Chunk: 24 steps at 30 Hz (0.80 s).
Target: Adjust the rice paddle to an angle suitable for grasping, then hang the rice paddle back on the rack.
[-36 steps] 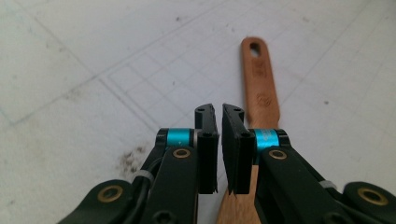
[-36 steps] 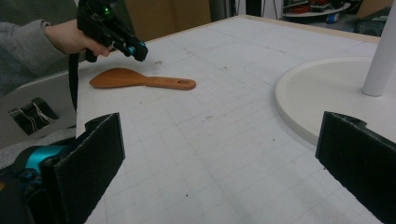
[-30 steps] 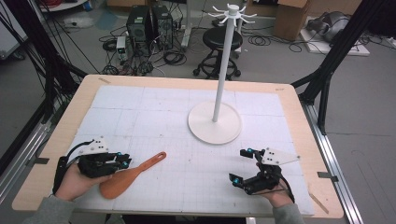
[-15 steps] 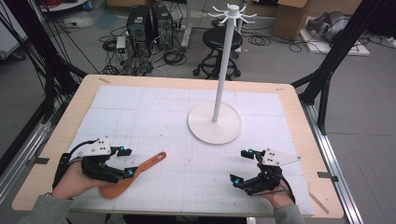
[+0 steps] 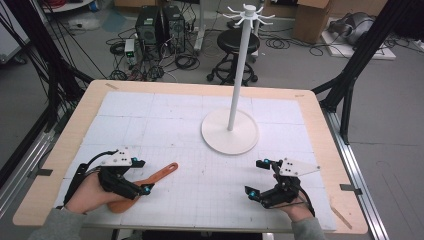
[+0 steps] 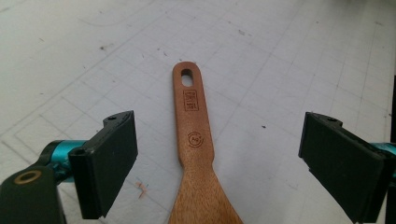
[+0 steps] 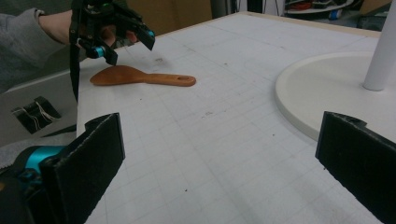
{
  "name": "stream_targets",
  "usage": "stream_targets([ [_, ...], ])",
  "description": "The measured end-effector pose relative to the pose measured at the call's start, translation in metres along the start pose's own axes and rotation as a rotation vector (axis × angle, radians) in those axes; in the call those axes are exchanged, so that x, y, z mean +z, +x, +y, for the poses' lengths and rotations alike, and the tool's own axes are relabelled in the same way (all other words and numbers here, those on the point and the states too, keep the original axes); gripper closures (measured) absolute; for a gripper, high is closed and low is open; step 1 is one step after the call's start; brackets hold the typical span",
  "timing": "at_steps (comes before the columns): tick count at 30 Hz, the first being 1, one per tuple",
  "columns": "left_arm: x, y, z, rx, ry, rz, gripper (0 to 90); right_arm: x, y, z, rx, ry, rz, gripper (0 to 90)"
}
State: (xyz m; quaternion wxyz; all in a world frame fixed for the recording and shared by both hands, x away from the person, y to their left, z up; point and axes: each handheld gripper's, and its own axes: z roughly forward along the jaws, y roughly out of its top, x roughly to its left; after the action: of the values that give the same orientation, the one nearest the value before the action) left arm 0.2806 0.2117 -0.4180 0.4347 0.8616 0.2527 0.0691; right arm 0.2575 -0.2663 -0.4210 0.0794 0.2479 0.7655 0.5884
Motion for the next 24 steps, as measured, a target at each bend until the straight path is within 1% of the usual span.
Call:
stream_targets([
  [2,0.006,0.000,-0.001,0.004,0.026,-0.006,12.2,-0.001,0.001,-0.001,0.006,0.003,-0.006,0.0],
  [5,0.011,0.002,-0.001,0.012,0.040,-0.007,12.9,-0.003,0.002,-0.002,-0.003,0.006,-0.013,0.0],
  [6,0.012,0.003,-0.001,0.014,0.043,-0.004,13.9,-0.004,0.004,-0.003,0.005,0.008,-0.014,0.0],
  [8,0.015,0.004,-0.001,0.019,0.042,-0.002,17.4,-0.006,0.004,-0.003,0.004,0.005,-0.015,0.0],
  [9,0.016,0.004,-0.001,0.017,0.050,-0.009,19.9,-0.007,0.005,-0.004,0.004,0.005,-0.020,0.0],
  [11,0.018,0.005,-0.002,0.021,0.058,-0.012,20.8,-0.009,0.004,-0.004,0.004,0.002,-0.027,0.0],
  [14,0.021,0.008,-0.002,0.010,0.059,-0.012,20.8,-0.012,0.005,-0.005,0.004,-0.005,-0.032,0.0],
  [15,0.021,0.009,-0.001,0.006,0.063,-0.014,20.8,-0.013,0.005,-0.006,0.014,0.000,-0.032,0.0],
  [16,0.022,0.010,-0.001,0.002,0.059,-0.015,20.9,-0.013,0.006,-0.006,0.012,0.000,-0.032,0.0],
  [18,0.024,0.011,-0.001,0.012,0.071,-0.020,22.0,-0.015,0.005,-0.008,0.012,0.004,-0.033,0.0],
  [19,0.026,0.011,-0.001,0.033,0.078,-0.023,23.6,-0.015,0.005,-0.008,0.017,0.004,-0.035,0.0],
  [20,0.027,0.010,-0.002,0.042,0.082,-0.028,25.2,-0.017,0.005,-0.009,0.016,0.003,-0.043,0.0],
  [21,0.029,0.010,-0.002,0.049,0.099,-0.026,25.8,-0.017,0.005,-0.009,0.014,0.001,-0.044,0.0],
  [22,0.031,0.011,-0.002,0.048,0.111,-0.032,25.9,-0.019,0.006,-0.009,0.015,-0.003,-0.047,0.0],
  [23,0.033,0.011,-0.002,0.047,0.121,-0.029,25.8,-0.020,0.007,-0.009,0.018,-0.007,-0.048,0.0],
  [24,0.033,0.012,-0.002,0.050,0.121,-0.032,25.8,-0.021,0.007,-0.009,0.018,-0.004,-0.048,0.0],
])
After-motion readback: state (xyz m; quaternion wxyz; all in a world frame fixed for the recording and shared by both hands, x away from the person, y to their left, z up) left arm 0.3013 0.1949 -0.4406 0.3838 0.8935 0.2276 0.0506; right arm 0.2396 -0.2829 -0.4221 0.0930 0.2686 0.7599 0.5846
